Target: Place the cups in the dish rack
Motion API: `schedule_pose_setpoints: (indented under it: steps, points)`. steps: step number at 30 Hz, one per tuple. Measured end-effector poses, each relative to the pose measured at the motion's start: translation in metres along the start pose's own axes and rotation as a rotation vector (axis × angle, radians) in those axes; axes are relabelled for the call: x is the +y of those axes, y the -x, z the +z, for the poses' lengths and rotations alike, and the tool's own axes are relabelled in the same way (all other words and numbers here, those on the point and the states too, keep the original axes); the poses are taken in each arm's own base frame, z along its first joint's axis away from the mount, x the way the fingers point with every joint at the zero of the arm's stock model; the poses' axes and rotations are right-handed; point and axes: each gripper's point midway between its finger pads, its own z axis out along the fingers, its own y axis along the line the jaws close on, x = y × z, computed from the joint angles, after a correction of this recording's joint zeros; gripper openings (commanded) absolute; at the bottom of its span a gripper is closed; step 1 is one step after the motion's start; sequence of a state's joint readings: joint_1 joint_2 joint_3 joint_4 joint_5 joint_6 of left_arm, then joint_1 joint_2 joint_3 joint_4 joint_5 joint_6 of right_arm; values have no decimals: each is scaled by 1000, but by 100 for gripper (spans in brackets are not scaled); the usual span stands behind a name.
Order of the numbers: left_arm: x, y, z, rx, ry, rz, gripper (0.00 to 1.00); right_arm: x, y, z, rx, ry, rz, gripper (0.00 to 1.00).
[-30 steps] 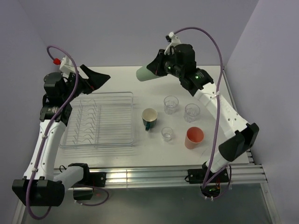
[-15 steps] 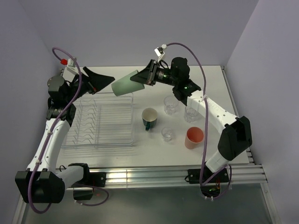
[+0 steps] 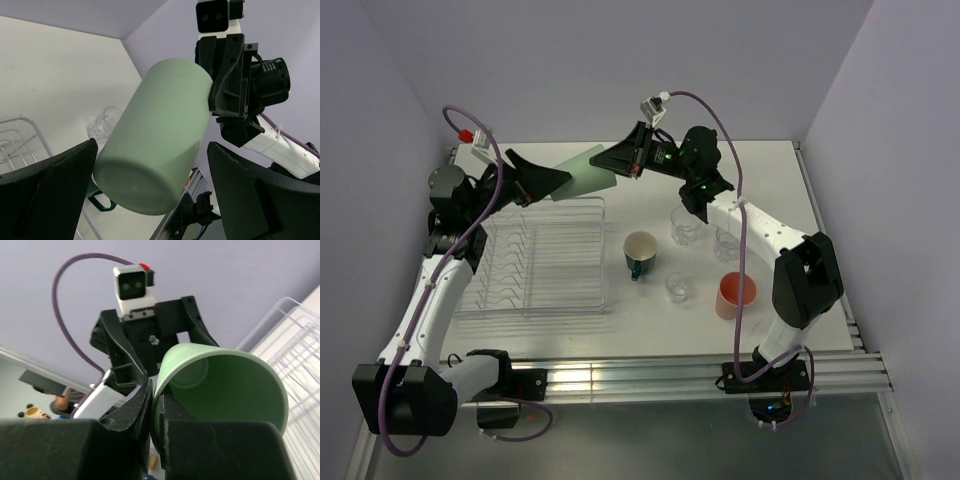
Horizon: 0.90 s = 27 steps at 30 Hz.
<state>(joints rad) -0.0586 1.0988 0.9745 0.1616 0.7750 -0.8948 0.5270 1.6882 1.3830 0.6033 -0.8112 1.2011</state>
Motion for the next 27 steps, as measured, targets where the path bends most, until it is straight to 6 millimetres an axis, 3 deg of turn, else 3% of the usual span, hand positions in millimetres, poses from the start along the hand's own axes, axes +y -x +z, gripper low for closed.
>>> schedule_pose_setpoints:
  steps: [10, 13, 14, 16, 19, 20, 21, 23, 24, 25, 27]
  points:
    - [-7, -6, -3, 10, -28, 7, 98, 12, 4, 2, -8, 81, 33, 0]
    - [-10, -5, -5, 8, -36, 13, 86, 13, 5, 2, -7, 90, 38, 0]
    - [-11, -5, -5, 8, -40, 14, 73, 13, 5, 2, -6, 91, 41, 0]
    - [-14, -6, -5, 13, -51, 8, 60, 13, 5, 2, -6, 91, 45, 0]
    - [-17, -5, -5, 14, -65, 8, 31, 15, 5, 1, -3, 97, 48, 0]
    - [-18, -6, -5, 16, -68, 8, 12, 15, 5, 1, -2, 98, 47, 0]
    - [-18, -6, -6, 17, -68, 8, 2, 15, 5, 1, -3, 99, 46, 0]
    - [-18, -6, -6, 18, -67, 7, 0, 15, 5, 1, -3, 98, 43, 4]
    - [-17, -7, -6, 20, -65, 6, 0, 14, 5, 1, -2, 96, 43, 15]
    - [-17, -7, -6, 21, -63, 4, 0, 14, 4, 1, -2, 94, 43, 15]
    - [-17, -8, -7, 23, -54, 6, 0, 11, 5, 1, -4, 85, 36, 29]
